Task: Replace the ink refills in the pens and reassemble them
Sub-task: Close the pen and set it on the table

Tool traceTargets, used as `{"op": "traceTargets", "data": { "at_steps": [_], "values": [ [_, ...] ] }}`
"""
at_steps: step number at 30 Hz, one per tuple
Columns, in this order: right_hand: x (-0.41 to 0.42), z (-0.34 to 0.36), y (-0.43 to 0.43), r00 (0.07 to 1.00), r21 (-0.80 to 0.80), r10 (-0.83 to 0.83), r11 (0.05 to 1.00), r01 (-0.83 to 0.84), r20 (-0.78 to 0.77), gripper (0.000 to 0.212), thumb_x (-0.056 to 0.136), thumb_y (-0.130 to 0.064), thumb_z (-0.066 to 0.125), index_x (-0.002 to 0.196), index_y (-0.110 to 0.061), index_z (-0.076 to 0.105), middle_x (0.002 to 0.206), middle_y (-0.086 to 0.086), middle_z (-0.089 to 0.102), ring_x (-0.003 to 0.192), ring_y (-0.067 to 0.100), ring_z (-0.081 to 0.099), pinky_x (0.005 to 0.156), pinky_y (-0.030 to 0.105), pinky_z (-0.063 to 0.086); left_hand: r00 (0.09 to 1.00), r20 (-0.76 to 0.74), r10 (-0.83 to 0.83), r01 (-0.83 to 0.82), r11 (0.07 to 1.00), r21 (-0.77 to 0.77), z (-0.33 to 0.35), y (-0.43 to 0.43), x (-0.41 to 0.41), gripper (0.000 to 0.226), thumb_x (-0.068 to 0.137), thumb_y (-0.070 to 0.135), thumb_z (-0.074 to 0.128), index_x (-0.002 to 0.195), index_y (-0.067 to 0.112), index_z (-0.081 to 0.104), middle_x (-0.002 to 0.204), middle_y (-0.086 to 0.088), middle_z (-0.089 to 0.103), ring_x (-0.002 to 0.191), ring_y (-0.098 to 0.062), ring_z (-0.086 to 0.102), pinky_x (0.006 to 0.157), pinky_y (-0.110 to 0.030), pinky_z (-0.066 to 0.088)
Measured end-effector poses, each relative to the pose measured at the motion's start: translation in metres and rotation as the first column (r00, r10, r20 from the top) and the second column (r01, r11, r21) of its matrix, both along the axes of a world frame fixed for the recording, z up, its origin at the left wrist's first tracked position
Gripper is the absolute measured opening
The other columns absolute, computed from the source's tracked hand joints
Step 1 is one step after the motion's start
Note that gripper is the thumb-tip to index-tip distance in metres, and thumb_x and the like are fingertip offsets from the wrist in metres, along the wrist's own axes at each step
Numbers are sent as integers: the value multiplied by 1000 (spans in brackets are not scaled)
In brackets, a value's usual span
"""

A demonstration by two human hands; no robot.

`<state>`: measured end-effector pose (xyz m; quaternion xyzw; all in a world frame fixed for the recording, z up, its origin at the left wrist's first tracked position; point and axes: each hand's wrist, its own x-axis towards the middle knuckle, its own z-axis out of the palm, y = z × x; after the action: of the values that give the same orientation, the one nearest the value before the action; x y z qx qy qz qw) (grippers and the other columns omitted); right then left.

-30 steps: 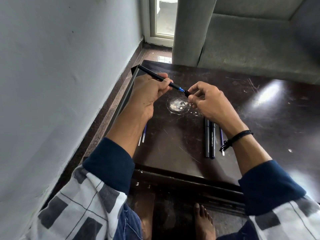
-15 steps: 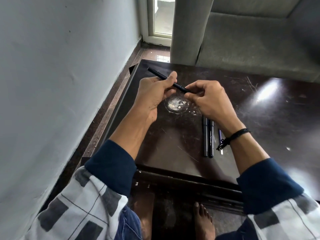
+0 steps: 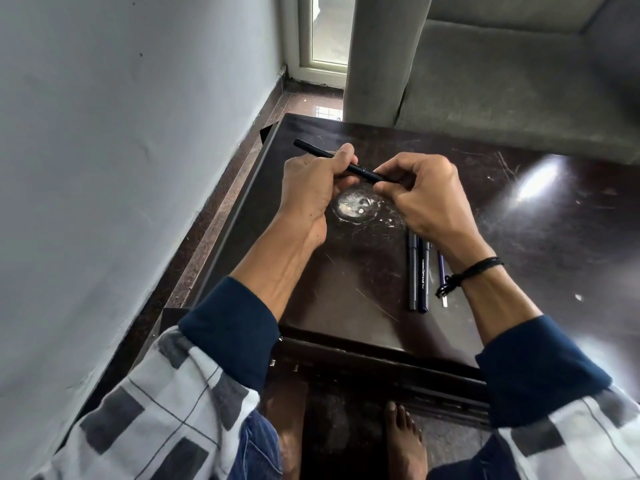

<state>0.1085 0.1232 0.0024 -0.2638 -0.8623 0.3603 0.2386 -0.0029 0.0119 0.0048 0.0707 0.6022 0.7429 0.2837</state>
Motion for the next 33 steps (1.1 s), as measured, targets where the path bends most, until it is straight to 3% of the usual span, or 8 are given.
{"op": "traceTargets", "data": {
  "at_steps": [5,9,13,18,22,26,30,33],
  "values": [
    [-3,4,-2,997,-52,-21,999,18,-69,14,87,-14,80,94,-26,79,82,-10,75,77,8,71,76,31,60,1000,22,-5,4,999,45,4,-2,-5,15,90,11,73,79,1,73,81,-10,72,73,-18,69,69,-22,59],
    [-8,3,1,987,-239,-83,970,49,-134,15,81,-16,86,86,-25,75,79,2,77,70,19,73,67,36,60,996,-58,72,-70,997,45,6,-3,-17,10,86,9,77,90,2,71,89,-12,72,74,-19,73,71,-25,60],
    [-3,-6,9,980,-352,-141,932,83,-142,18,75,-17,91,81,-21,74,75,3,77,66,13,69,71,40,58,985,-46,165,-164,986,39,0,-8,-32,19,84,2,78,101,-3,71,94,-12,73,75,-20,75,72,-23,60],
    [-3,-6,14,969,-392,-197,911,125,-150,15,80,-10,87,83,-20,76,71,-3,73,61,7,63,63,26,54,969,-30,246,-245,969,44,-2,-7,-31,21,84,0,77,103,-4,68,99,-17,72,75,-24,76,69,-20,59],
    [-6,-14,18,943,-415,-297,884,214,-148,16,81,-9,85,84,-22,77,73,-4,69,64,5,64,64,24,53,964,-52,261,-260,965,16,-9,-2,-32,14,85,1,76,98,-2,71,93,-15,73,75,-24,77,70,-22,60],
    [-7,-21,22,912,-392,-389,866,312,-132,13,84,-13,83,90,-23,78,78,-9,68,70,2,60,67,17,48,955,-172,242,-255,965,-59,-18,6,-36,10,87,1,73,96,3,76,87,-7,75,78,-22,77,79,-28,61],
    [-10,-24,24,898,-372,-419,861,347,-131,14,87,-17,80,99,-23,77,84,-11,69,74,-2,60,63,7,43,959,-234,159,-203,963,-175,-25,14,-39,29,85,-6,68,112,4,74,104,-9,76,91,-16,75,91,-33,59],
    [-12,-23,26,895,-382,-420,860,339,-151,14,88,-20,79,101,-24,77,85,-14,69,76,-4,61,65,6,43,950,-276,147,-212,951,-225,-26,15,-40,29,86,-2,69,113,7,74,109,-8,76,102,-16,72,97,-36,56]
  ]
}}
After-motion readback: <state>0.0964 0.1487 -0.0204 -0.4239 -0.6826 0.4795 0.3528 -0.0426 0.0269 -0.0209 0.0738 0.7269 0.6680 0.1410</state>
